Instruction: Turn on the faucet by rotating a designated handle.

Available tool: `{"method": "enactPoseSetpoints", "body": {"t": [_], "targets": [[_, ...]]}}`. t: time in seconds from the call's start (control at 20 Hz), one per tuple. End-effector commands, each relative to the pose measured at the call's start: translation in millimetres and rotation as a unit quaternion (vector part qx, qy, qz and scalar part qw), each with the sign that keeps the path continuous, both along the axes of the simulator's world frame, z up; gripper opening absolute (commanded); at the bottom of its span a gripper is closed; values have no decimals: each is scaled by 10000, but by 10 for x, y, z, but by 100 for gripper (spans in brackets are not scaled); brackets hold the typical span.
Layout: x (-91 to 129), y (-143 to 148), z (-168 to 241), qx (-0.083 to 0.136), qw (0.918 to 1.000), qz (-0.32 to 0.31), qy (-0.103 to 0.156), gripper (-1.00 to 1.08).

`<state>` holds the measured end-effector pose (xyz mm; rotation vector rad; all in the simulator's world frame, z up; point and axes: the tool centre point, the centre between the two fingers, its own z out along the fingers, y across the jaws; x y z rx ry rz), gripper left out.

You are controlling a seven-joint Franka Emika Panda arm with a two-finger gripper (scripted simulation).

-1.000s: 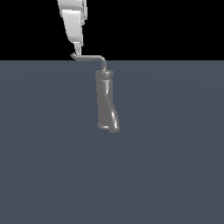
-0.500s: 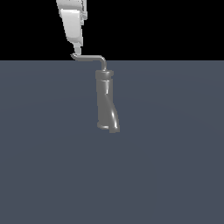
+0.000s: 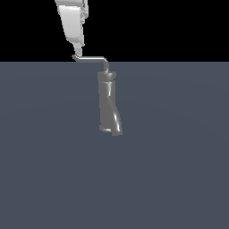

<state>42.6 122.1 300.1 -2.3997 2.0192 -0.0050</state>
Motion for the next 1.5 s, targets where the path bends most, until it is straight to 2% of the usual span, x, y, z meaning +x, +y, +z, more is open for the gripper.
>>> {"method": "enactPoseSetpoints", "body": {"t": [0.0,0.5,0.6,1.45], "targets": [[-101,-8,-2,-10,10000,3,32,-100],[-398,-42,-1,-10,10000,0,30,-100],[-343,-40,1,-7,10000,-3,0,-100],[-795,-523,1,-9,10000,-2,21,-100]]}}
